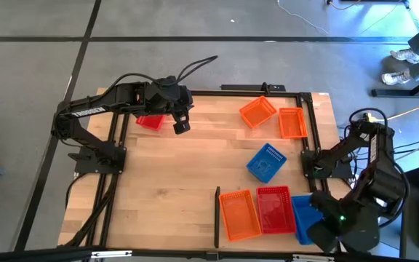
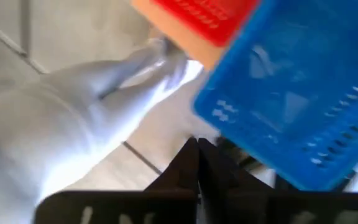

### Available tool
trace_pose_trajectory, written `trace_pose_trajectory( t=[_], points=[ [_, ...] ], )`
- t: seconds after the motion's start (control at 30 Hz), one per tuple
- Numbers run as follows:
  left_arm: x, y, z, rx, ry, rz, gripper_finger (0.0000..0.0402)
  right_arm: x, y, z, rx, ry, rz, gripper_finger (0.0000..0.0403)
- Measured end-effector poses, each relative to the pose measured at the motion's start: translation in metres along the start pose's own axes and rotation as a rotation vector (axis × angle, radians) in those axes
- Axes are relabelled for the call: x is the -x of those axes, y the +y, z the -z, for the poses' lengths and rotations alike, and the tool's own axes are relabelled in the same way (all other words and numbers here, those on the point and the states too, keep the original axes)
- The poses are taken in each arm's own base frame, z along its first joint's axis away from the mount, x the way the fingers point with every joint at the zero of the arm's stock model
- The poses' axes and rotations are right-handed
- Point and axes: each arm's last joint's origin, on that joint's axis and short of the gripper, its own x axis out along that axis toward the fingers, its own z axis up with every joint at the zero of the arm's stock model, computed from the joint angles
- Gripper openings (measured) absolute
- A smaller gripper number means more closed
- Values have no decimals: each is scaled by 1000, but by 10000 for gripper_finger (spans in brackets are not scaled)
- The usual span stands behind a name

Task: Stack baskets on shelf by color
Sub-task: Stack the top blue basket on top of the blue basket on the shelf

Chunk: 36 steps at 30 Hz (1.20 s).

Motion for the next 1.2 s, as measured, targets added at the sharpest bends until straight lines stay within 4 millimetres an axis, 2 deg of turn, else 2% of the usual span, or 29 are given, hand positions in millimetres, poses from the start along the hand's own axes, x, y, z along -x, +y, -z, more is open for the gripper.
trace_pose_trajectory(
  t=[0.13,0.3,0.67,1.0,1.2],
  points=[
    [0,0,0,0,0,0,51,-1,5,5,14,29,-47,0],
    [0,0,0,-1,0,0,51,-14,9,10,26,78,3,0],
    [0,0,0,-2,0,0,51,-32,12,11,91,48,77,0],
    [0,0,0,-2,0,5,51,-33,6,7,87,15,148,0],
    [0,-6,-1,-33,-26,249,51,-33,8,8,88,27,120,0]
  ],
)
